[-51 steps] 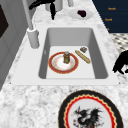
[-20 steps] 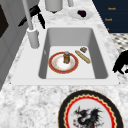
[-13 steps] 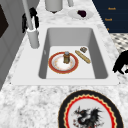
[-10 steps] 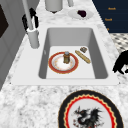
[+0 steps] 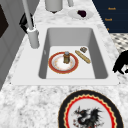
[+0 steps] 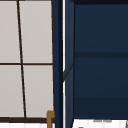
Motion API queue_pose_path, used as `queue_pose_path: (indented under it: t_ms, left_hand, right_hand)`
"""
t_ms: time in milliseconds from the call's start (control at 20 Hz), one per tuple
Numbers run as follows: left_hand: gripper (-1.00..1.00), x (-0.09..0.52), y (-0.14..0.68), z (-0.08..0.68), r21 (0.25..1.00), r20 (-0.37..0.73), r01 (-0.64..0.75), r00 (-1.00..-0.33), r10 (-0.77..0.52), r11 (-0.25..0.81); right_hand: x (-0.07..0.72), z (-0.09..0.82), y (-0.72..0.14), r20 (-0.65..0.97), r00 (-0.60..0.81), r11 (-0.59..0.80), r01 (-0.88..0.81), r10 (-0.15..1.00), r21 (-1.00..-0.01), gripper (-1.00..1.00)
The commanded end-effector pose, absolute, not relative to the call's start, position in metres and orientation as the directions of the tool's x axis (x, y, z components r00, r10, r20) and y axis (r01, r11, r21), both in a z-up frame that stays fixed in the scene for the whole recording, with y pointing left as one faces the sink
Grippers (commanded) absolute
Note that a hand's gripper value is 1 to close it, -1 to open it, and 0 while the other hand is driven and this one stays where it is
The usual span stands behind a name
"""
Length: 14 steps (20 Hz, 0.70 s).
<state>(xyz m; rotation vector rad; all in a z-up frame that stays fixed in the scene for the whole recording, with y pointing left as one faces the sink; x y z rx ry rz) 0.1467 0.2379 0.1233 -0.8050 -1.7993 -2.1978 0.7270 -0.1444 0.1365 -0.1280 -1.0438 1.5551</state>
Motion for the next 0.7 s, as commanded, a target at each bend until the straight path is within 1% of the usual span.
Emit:
queue_pose_path:
  t_ms: [0, 150, 200, 250, 300, 350, 400, 650]
  left_hand:
    - [0.00, 0.147, 0.238, 0.123, 0.848, 0.517, 0.470, -0.835, 0.189, -0.246]
    - [0.00, 0.147, 0.238, 0.123, 0.848, 0.517, 0.470, -0.835, 0.189, -0.246]
    - [0.00, 0.147, 0.238, 0.123, 0.848, 0.517, 0.470, -0.835, 0.189, -0.246]
    - [0.00, 0.147, 0.238, 0.123, 0.848, 0.517, 0.470, -0.835, 0.189, -0.246]
    - [0.00, 0.147, 0.238, 0.123, 0.848, 0.517, 0.470, -0.835, 0.189, -0.246]
    - [0.00, 0.147, 0.238, 0.123, 0.848, 0.517, 0.470, -0.835, 0.189, -0.246]
    - [0.00, 0.147, 0.238, 0.123, 0.848, 0.517, 0.470, -0.835, 0.189, -0.246]
    - [0.00, 0.147, 0.238, 0.123, 0.848, 0.517, 0.470, -0.835, 0.189, -0.246]
  right_hand:
    - [0.742, 0.139, -0.128, 0.477, -0.238, 0.122, -0.785, 0.846, -0.608, 1.00]
    - [0.742, 0.139, -0.128, 0.467, -0.239, 0.110, -0.789, 0.851, -0.604, 1.00]
    - [0.741, 0.136, -0.126, 0.440, -0.263, 0.090, -0.769, 0.859, -0.633, 1.00]
    - [0.724, 0.136, -0.142, 0.418, -0.299, 0.073, -0.734, 0.857, -0.675, 1.00]
    - [0.713, 0.140, -0.151, 0.419, -0.304, 0.076, -0.727, 0.856, -0.683, 1.00]
    - [0.717, 0.140, -0.144, 0.422, -0.298, 0.076, -0.736, 0.856, -0.673, -1.00]
    - [0.715, 0.145, -0.147, 0.444, -0.288, 0.103, -0.733, 0.849, -0.672, -1.00]
    - [0.697, 0.160, -0.159, 0.430, -0.301, 0.088, -0.726, 0.851, -0.682, -1.00]
